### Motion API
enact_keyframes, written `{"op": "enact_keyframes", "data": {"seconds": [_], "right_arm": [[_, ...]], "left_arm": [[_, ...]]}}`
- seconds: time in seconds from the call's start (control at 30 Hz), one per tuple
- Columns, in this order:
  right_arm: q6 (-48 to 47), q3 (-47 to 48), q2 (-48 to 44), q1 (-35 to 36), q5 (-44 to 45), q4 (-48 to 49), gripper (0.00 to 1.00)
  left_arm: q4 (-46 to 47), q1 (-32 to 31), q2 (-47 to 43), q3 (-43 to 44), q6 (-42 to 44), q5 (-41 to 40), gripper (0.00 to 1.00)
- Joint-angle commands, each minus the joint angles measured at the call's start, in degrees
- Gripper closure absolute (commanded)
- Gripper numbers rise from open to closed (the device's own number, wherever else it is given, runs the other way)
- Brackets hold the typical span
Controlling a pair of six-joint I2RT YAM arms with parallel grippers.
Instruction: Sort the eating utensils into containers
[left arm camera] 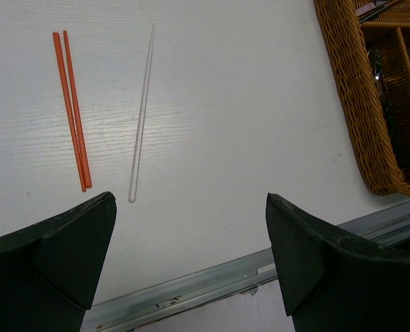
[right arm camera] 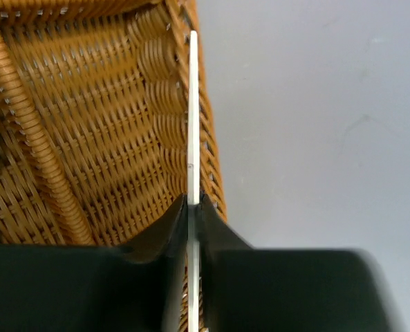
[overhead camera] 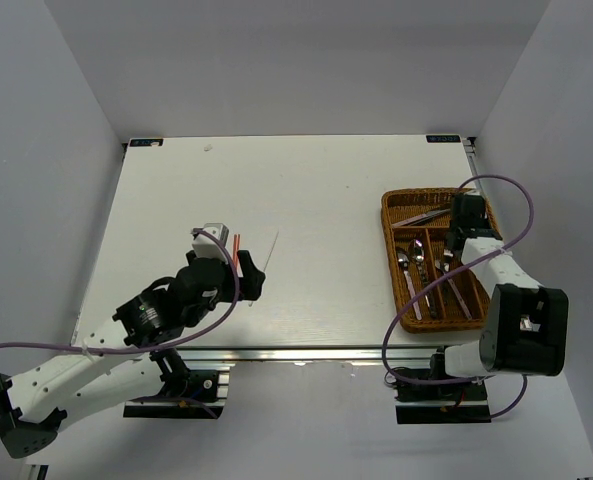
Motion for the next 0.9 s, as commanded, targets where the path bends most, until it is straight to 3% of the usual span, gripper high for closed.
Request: {"op": "enact_keyframes", "data": {"seconds": [0.0,0.1,0.27,0.33,0.4,0.43,0.47,0.57,0.73,0.87], "right_arm": [[1.97,0.87,1.88,-0.18,0.44,1.61,0.82],[2.33,0.61,0.40,-0.09,0.26,1.69,0.65],[3.73,2.18,-1.19,-0.18,-0.79,0.47,0.56],[4.78,4.46,-1.90,-0.18,-1.14,-0.41,0.44],[8.82,7.53,-3.12,-0.09,-3.24,-4.79,0.38],[10.57,11.12,-3.65,-0.18,-6.38,-6.38,0.28],[12.51,13.07,-4.27,-0.09,-9.46,-7.96,0.11],[20.24,19.49,-7.69,0.35,-24.36,-14.56,0.11],[36.41,20.73,-15.16,5.52,-34.61,-15.88,0.11],[45.12,20.31,-16.84,6.68,-43.66,-15.98,0.11]], "left_arm": [[-0.09,-0.26,0.12,-0.59,0.34,-0.06,0.02],[-0.01,-0.26,0.73,-0.42,0.51,-0.15,0.02],[-0.27,-0.26,3.01,0.11,0.60,-0.24,0.02],[-0.62,-0.26,3.28,0.28,0.34,-1.02,0.02],[-1.23,-0.26,3.37,0.55,-0.10,-2.25,0.02],[-1.50,-0.26,3.46,0.64,-0.80,-4.26,0.02],[-1.76,-0.26,3.63,0.81,-1.41,-5.76,0.02],[-2.82,-0.17,5.56,1.34,-3.70,-11.48,0.02],[-3.43,2.11,15.99,5.46,-3.10,-13.25,0.02],[-0.02,12.01,25.68,9.15,0.42,-4.67,0.02]]}}
